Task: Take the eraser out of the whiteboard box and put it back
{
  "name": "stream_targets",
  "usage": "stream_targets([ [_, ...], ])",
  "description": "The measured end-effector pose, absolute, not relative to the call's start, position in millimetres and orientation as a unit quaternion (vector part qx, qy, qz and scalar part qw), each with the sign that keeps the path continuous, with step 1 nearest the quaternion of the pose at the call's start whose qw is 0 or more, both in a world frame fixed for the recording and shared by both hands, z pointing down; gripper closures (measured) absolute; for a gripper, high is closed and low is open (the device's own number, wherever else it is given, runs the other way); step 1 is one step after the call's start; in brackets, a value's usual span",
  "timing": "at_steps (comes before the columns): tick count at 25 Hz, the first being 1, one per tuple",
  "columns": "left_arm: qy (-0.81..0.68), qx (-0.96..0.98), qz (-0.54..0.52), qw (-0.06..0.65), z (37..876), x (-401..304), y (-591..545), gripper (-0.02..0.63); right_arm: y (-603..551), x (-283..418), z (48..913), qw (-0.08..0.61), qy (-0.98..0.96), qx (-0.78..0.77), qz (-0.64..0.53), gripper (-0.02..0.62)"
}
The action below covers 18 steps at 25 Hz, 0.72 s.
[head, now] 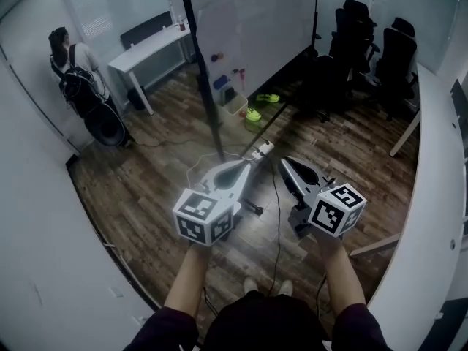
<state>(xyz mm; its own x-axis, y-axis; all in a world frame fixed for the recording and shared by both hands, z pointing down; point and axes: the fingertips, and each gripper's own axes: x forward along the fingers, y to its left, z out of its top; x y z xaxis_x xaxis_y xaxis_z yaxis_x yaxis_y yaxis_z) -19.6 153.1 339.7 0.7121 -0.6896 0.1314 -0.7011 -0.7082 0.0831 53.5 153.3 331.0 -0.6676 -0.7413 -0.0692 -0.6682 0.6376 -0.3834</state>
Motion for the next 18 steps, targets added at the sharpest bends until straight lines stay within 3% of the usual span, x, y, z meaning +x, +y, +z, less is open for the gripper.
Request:
stream_targets([
  [18,-0.368,0.925,0.05,0.085,366,-48,91,0.601,94,26,346,0.104,0.895,-0.399,-0.169,0.591],
])
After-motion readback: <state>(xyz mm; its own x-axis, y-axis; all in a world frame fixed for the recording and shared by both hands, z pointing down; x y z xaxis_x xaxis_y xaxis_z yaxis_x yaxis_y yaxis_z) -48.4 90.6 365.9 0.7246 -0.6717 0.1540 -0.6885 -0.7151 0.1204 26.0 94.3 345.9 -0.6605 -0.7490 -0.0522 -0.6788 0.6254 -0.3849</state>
